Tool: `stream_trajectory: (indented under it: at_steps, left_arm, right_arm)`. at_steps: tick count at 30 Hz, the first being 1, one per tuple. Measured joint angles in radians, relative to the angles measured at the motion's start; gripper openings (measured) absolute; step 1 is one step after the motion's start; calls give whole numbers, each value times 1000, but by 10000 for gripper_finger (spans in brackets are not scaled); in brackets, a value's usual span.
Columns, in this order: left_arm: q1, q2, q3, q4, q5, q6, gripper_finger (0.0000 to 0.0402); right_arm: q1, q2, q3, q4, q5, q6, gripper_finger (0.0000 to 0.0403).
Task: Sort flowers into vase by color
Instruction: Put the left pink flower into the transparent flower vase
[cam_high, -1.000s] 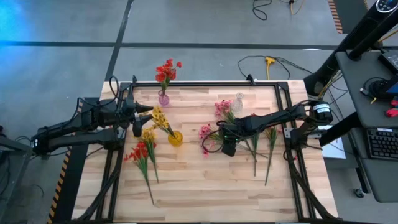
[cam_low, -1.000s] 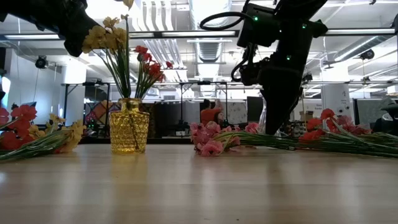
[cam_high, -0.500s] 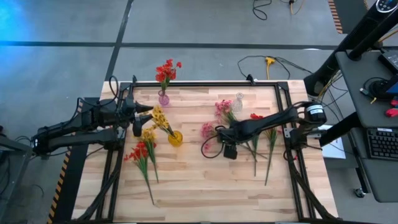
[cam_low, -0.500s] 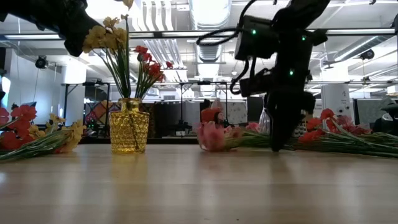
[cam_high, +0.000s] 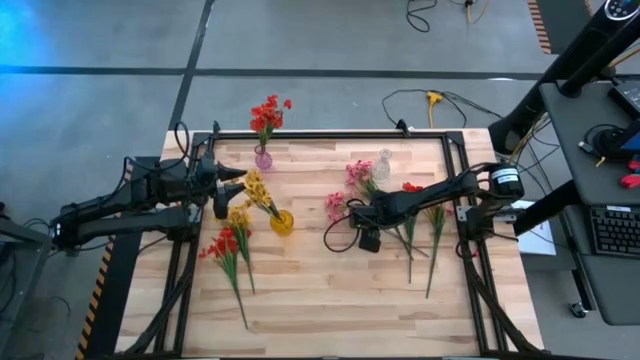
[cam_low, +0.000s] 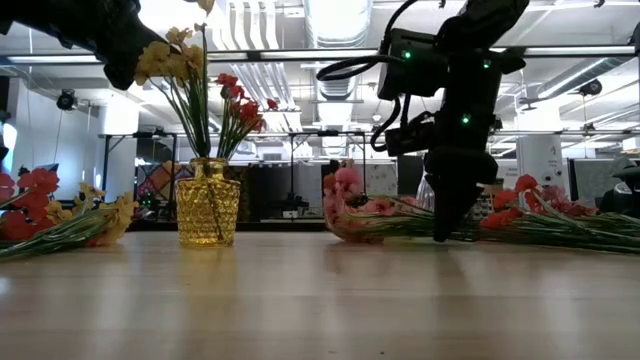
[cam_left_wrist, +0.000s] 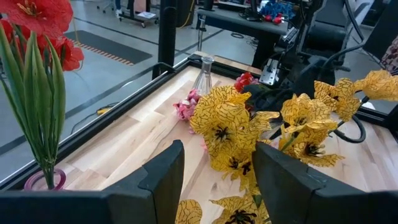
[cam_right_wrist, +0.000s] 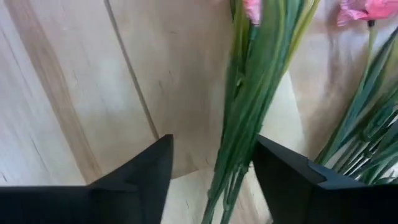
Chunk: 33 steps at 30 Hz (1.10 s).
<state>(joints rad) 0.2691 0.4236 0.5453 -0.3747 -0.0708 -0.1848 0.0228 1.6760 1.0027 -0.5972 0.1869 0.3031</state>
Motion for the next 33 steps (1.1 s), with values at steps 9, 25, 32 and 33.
stream_trajectory:
  at_steps: [9, 25, 32, 33]
  left_arm:
    - [0, 4, 0, 1, 0, 0, 172]
    - [0, 6, 0, 33, -1, 0, 172]
    - [0, 6, 0, 32, -1, 0, 172]
    - [0, 6, 0, 32, -1, 0, 172]
  right_arm:
    - [-6, 2, 0, 2, -3, -7, 40]
    - [-8, -254, 0, 9, -10, 11, 18]
    - [-5, -390, -23, 77, -1, 10, 18]
    - [-4, -408, -31, 103, 6, 1, 18]
